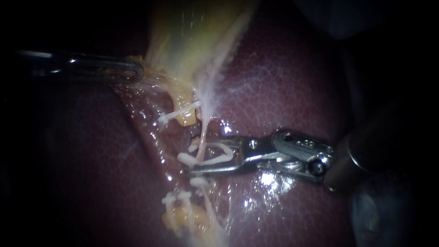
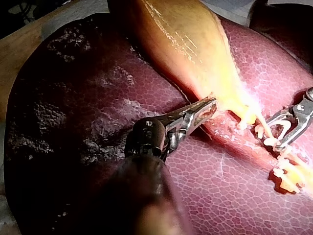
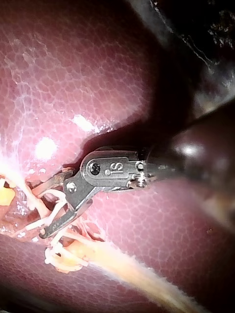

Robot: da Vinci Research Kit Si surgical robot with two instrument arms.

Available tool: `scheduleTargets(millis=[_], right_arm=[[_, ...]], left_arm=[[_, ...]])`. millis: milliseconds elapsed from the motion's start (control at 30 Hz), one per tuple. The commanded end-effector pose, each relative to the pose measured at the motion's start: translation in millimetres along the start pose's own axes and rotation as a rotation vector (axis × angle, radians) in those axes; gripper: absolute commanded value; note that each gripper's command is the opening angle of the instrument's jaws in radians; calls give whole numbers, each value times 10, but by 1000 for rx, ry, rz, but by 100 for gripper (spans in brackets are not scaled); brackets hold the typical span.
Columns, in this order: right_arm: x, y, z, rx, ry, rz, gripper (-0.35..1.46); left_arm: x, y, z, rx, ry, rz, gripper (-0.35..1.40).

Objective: Clipping third clip right tube

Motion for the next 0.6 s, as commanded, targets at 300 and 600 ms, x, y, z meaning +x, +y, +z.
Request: scheduleTargets(millis=[300, 600], right_arm=[[11, 5, -2, -3, 12, 9, 49], [49, 21, -10, 60, 54, 39, 49]], left_arm=[[0, -1, 0, 0, 0, 0, -35], [0, -1, 0, -1, 0, 0, -35]])
